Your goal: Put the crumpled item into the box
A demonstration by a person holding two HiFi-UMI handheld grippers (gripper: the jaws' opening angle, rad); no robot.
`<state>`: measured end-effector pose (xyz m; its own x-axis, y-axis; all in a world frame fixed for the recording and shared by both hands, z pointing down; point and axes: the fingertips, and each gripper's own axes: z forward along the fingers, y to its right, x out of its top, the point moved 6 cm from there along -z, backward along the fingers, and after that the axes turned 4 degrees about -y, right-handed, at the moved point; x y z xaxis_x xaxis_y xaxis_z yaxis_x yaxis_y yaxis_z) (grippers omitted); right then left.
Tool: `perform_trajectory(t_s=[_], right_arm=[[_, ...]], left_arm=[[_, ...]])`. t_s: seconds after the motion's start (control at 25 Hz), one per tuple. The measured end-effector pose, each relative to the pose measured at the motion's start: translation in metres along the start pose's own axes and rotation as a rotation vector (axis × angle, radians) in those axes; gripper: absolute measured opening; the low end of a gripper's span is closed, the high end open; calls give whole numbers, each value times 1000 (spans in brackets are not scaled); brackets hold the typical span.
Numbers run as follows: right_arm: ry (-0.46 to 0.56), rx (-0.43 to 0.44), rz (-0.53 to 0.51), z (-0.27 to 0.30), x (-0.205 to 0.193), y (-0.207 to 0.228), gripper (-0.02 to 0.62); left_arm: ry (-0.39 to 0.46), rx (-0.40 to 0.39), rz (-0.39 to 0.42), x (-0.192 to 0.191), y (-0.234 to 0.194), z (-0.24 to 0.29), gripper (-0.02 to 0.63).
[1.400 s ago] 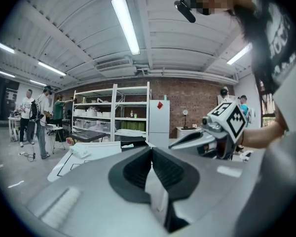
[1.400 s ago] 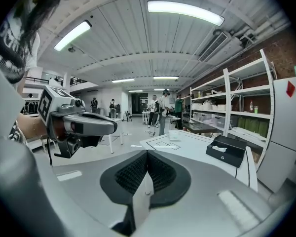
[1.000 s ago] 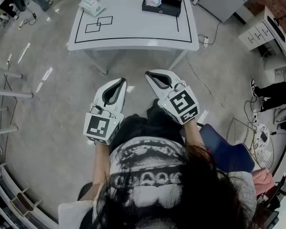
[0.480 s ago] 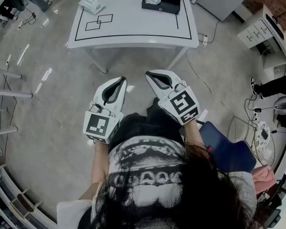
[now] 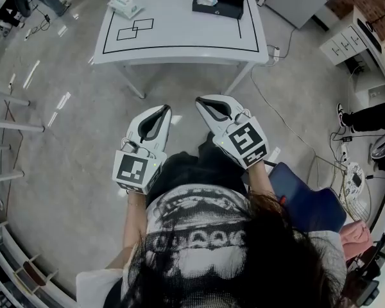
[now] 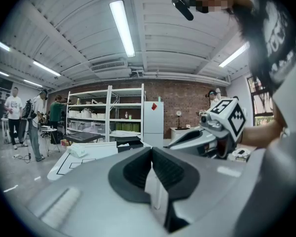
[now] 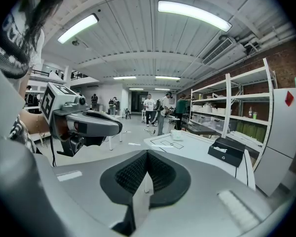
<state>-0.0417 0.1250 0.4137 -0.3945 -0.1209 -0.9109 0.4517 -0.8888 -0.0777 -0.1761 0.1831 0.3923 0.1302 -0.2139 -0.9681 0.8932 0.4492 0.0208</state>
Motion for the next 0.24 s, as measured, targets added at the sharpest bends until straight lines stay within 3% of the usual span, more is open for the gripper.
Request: perform_trajectory(t_s=[0.24], right_arm=[[0, -4, 6, 2, -1, -10, 5]], left_arm=[[-11, 3, 25, -4, 0, -8, 0]])
